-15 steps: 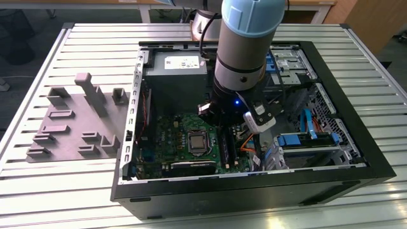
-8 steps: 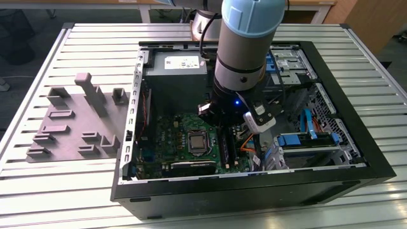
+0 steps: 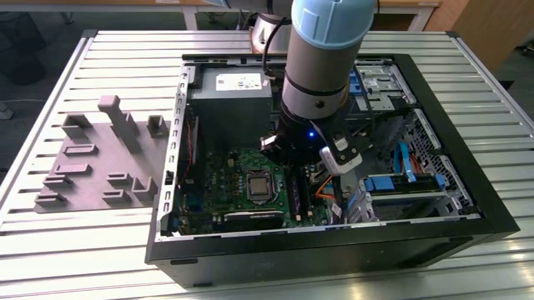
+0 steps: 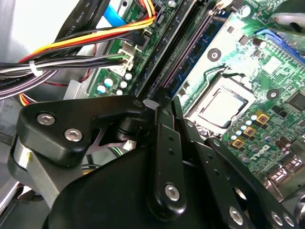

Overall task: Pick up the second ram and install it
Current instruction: 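Insert the second ram into the second slot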

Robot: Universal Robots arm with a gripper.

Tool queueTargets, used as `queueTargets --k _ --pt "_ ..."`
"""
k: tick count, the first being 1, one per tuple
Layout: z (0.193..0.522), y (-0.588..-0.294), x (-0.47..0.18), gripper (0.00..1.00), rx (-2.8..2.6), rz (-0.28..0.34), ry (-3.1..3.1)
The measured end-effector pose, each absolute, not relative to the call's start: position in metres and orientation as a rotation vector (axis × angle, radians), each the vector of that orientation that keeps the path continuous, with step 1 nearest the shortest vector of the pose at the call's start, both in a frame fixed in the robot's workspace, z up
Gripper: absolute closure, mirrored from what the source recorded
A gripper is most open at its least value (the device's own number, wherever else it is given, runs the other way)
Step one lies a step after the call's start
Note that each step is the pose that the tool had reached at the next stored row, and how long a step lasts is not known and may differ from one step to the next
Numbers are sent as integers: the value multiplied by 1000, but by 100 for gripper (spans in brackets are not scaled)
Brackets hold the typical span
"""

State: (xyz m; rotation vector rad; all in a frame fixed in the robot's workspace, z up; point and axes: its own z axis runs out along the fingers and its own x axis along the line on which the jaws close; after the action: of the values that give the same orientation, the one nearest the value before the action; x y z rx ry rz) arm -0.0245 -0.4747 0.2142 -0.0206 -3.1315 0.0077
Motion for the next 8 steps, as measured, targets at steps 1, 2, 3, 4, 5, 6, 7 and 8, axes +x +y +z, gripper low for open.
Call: queueTargets --k 1,2,3,4,5,6,7,8 --pt "214 -475 -24 86 -27 8 -3131" --pt "214 -475 -24 86 -33 8 -3131" --pt "214 -475 -24 86 -38 8 -3131" --pt "213 -475 -24 86 -41 8 -3131" --pt "213 -475 -24 86 -42 8 -3131" --pt "213 -475 -24 86 -43 8 -3131" --pt "212 -475 -24 86 -43 8 -3131" --pt "211 -475 -24 86 -43 8 -3131"
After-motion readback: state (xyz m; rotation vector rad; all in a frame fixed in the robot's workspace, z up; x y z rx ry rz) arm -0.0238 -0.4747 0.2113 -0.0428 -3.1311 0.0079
